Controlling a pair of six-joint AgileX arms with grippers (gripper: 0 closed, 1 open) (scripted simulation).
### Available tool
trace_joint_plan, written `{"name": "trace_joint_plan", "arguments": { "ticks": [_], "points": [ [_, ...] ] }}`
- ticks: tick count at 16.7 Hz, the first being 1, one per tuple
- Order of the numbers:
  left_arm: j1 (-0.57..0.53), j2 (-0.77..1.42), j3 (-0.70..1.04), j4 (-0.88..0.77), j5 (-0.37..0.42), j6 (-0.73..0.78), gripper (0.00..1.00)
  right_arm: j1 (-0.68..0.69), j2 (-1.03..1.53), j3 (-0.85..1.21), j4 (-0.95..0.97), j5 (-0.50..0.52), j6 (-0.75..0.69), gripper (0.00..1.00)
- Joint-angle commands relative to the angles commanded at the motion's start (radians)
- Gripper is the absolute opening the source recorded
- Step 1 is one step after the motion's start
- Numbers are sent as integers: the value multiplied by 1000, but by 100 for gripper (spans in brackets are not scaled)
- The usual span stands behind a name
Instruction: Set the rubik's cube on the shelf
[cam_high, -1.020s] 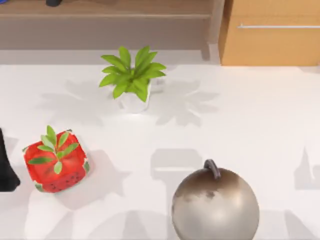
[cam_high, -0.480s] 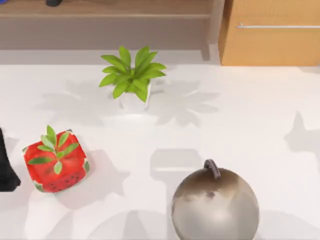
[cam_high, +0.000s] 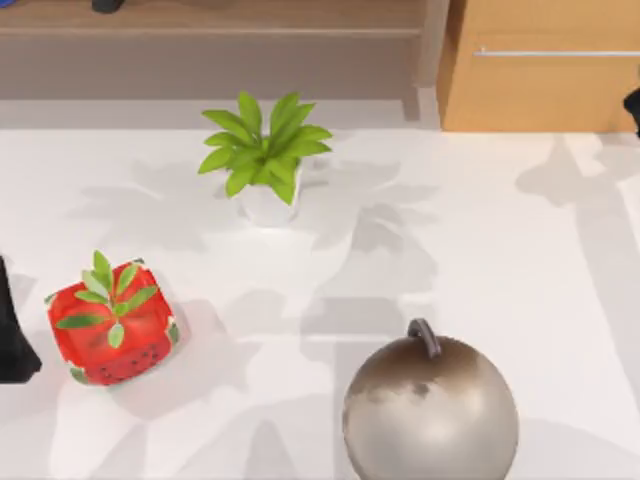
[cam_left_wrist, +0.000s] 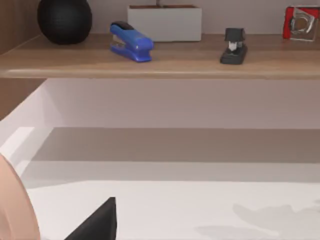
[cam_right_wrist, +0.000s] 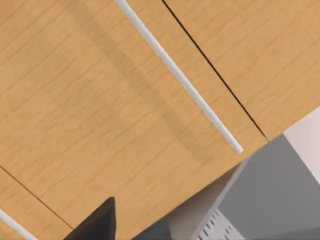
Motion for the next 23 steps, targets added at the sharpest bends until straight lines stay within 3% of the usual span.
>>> {"name": "trace_joint_plan", "arguments": {
  "ticks": [12,23],
  "points": [
    [0,0,0,0,0,0,100,65,707,302,327,39,-622,100],
    [0,0,0,0,0,0,100,61,768,370,321,36,-662,100]
  ]
}}
